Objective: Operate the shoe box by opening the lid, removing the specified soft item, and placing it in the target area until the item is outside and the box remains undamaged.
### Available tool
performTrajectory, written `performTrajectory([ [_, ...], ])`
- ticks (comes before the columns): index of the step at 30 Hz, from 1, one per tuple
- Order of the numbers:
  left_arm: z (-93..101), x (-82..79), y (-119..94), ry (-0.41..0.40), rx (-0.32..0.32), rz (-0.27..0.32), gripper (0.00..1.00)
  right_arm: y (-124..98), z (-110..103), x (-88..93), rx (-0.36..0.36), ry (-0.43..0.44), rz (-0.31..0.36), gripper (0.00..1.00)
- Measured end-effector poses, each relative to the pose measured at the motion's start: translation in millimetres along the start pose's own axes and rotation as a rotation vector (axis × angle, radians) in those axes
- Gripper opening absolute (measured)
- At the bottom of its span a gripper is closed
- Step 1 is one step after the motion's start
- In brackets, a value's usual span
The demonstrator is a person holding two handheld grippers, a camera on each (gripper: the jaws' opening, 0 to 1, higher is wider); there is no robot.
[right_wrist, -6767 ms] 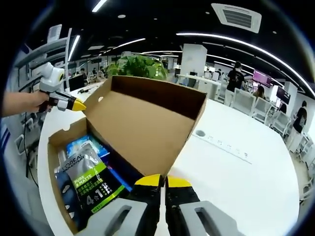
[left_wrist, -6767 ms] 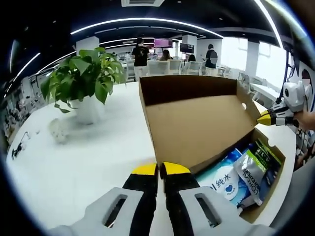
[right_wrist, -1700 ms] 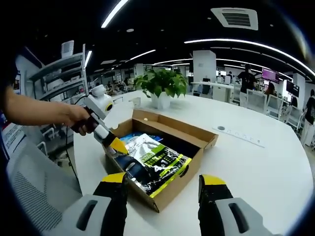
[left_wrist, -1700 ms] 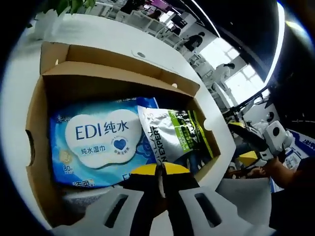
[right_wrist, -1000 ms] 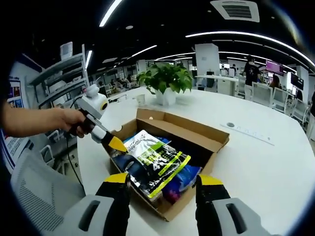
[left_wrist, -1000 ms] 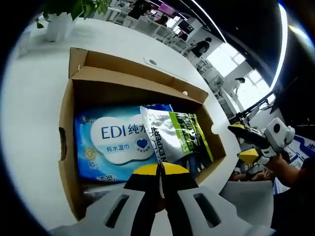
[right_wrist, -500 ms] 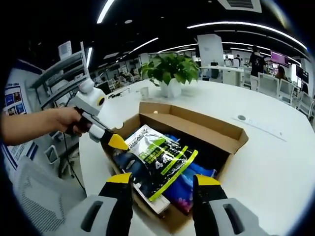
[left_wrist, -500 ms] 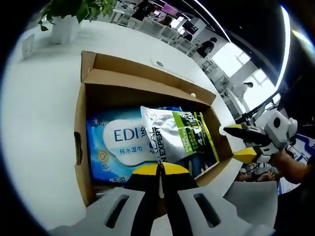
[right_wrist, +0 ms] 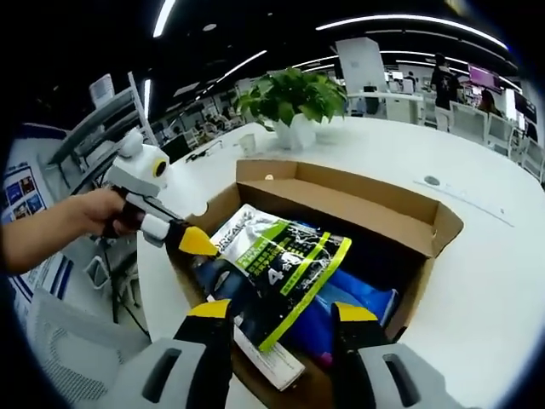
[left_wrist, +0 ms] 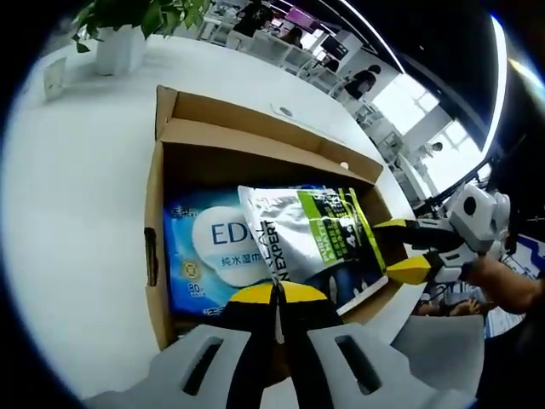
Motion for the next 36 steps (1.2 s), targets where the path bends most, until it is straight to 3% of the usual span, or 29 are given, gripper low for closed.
performTrajectory([
  [7, -1.4, 0.6, 1, -0.004, 0.001, 0.007, 0.00, 7, -4, 3.1, -0.035, 0.023, -0.032, 0.37],
  [15, -0.5, 0.5, 0, 0.000, -0.002, 0.015, 0.00, 9, -12, 3.5, -0.063, 0.039, -0.013, 0.31],
  [24, 6.6, 1.2, -2, 0.026, -0.014, 0.012, 0.00, -2, -14, 2.5, -0.070, 0.061, 0.015, 0.18],
  [28, 8.9, 1.9, -5, 0.036, -0.020, 0.016, 0.00, -10, -12, 2.8, -0.055, 0.066, 0.028, 0.04],
  [36, 15.6, -1.7, -9, 0.046, -0.014, 0.032, 0.00, -18, -13, 1.5, -0.062, 0.075, 0.050, 0.02],
])
Point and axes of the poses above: the point that each gripper's makers call its tool centre point, and the gripper's own axes: y roughly forward along the fingers, z roughly to its right, x roughly out of its underside, the point moved 10 cm from there along -y, roughly backward along the fingers, and after that the axes turned 7 degrees about -z, right-handed, at the moved point
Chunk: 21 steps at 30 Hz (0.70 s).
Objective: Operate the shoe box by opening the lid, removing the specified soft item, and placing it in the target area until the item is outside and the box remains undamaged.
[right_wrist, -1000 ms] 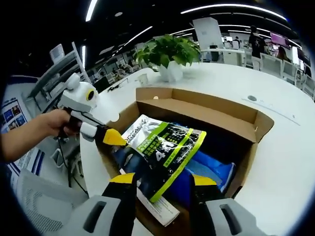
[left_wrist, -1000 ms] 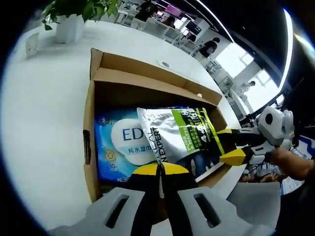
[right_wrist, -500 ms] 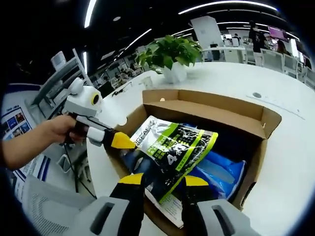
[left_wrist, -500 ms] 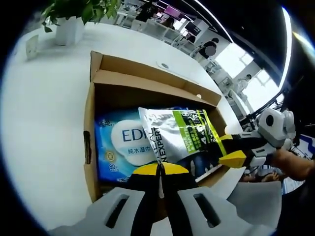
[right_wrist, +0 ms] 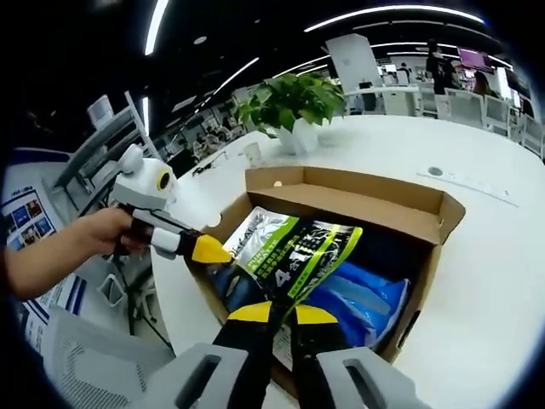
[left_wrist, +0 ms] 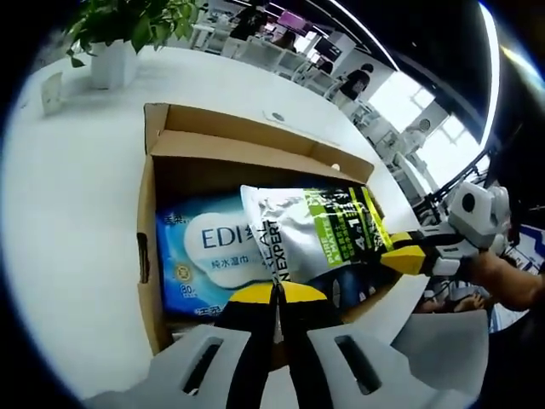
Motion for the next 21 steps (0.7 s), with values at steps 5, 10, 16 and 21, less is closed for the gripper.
performTrajectory([
  [5, 8.6, -2.7, -2, 0.011, 0.010, 0.013, 0.00, -12, 2, -3.6, 0.001, 0.018, 0.028, 0.00],
  [10, 19.5, -7.1, -3, 0.026, 0.021, 0.023, 0.00, -25, 7, -5.8, 0.015, 0.042, 0.056, 0.00],
  [16, 34.6, -14.9, -2, 0.058, 0.032, 0.042, 0.00, -40, 13, -6.2, 0.039, 0.061, 0.078, 0.00],
  [21, 47.8, -18.6, -1, 0.075, 0.044, 0.042, 0.00, -53, 18, -4.9, 0.048, 0.085, 0.094, 0.00],
])
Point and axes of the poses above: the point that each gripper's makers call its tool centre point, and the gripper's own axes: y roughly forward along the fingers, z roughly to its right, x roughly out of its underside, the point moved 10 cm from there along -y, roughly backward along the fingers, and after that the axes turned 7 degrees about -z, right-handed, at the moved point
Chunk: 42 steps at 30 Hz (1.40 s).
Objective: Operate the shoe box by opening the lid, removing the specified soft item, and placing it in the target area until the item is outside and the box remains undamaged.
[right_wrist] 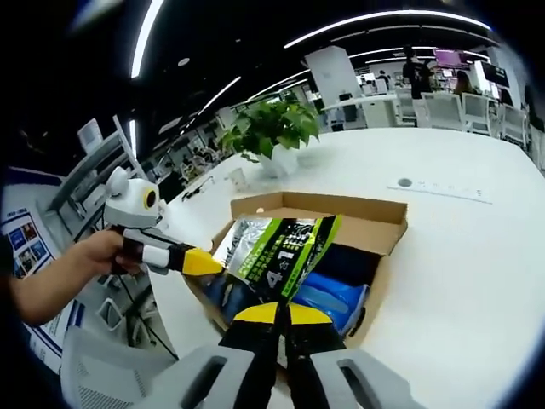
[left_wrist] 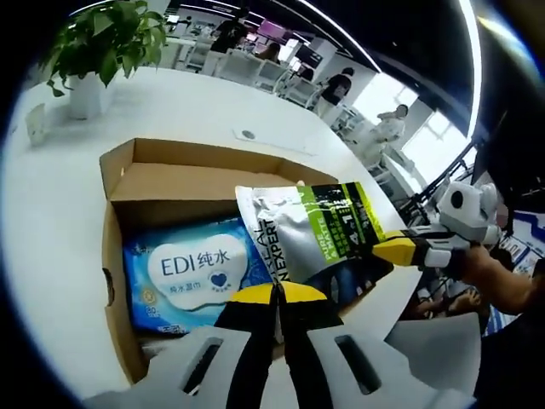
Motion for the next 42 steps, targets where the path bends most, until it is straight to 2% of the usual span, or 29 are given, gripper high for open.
performTrajectory([
  [13, 28.1, -7.7, 12, 0.018, 0.023, -0.008, 0.00, -27, 16, 4.3, 0.032, 0.040, 0.012, 0.00],
  [28, 71.6, -23.8, 36, 0.076, 0.068, -0.021, 0.00, -63, 51, 11.6, 0.097, 0.098, 0.035, 0.00],
  [42, 98.8, -33.3, 62, 0.089, 0.095, -0.038, 0.00, -84, 81, 20.6, 0.160, 0.131, 0.037, 0.00],
])
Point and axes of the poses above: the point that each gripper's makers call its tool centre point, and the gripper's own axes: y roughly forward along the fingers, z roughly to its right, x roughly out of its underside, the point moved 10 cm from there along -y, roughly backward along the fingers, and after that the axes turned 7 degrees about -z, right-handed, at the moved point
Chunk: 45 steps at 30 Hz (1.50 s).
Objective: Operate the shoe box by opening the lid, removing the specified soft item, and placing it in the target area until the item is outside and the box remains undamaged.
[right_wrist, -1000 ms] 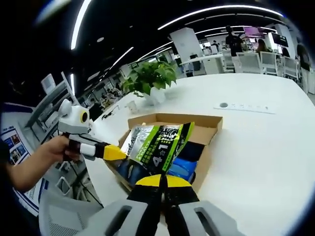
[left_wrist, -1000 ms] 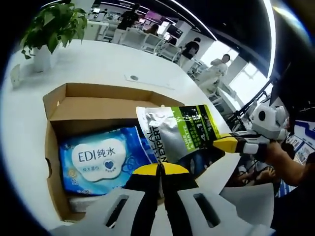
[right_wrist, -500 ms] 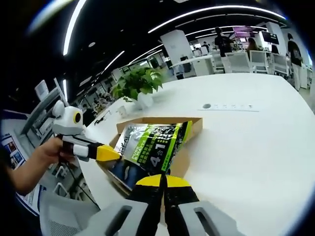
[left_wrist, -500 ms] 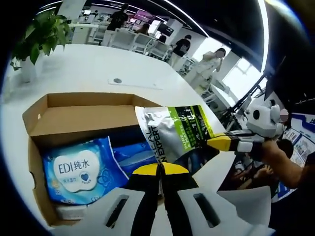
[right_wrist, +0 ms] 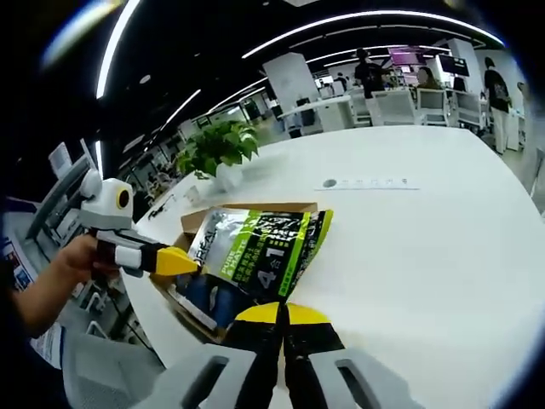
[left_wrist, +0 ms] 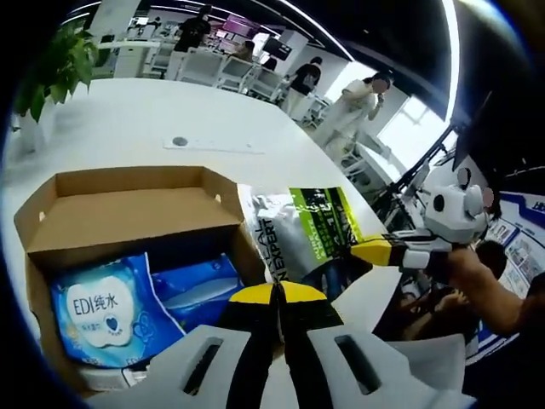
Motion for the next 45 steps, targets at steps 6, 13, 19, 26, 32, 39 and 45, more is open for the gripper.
performTrajectory([
  [6, 9.3, -4.1, 15, 0.000, 0.010, -0.009, 0.00, -4, 14, 2.1, 0.023, 0.015, -0.004, 0.00],
  [13, 18.6, -10.0, 32, -0.001, 0.025, -0.021, 0.00, -8, 32, 4.7, 0.054, 0.033, -0.016, 0.00],
  [19, 21.1, -14.2, 48, 0.002, 0.026, -0.046, 0.00, -9, 48, 5.6, 0.071, 0.044, -0.023, 0.00],
  [26, 19.6, -15.3, 68, -0.001, 0.014, -0.071, 0.00, -5, 61, 7.1, 0.093, 0.049, -0.042, 0.00],
  [32, 20.0, -19.3, 83, 0.033, -0.005, -0.107, 0.00, 0, 72, 8.9, 0.114, 0.039, -0.057, 0.00],
  [39, 16.4, -25.6, 99, 0.066, -0.023, -0.139, 0.00, 6, 86, 9.0, 0.126, 0.035, -0.054, 0.00],
  [45, 14.7, -26.9, 115, 0.119, -0.060, -0.187, 0.00, 14, 93, 9.4, 0.146, 0.028, -0.067, 0.00],
])
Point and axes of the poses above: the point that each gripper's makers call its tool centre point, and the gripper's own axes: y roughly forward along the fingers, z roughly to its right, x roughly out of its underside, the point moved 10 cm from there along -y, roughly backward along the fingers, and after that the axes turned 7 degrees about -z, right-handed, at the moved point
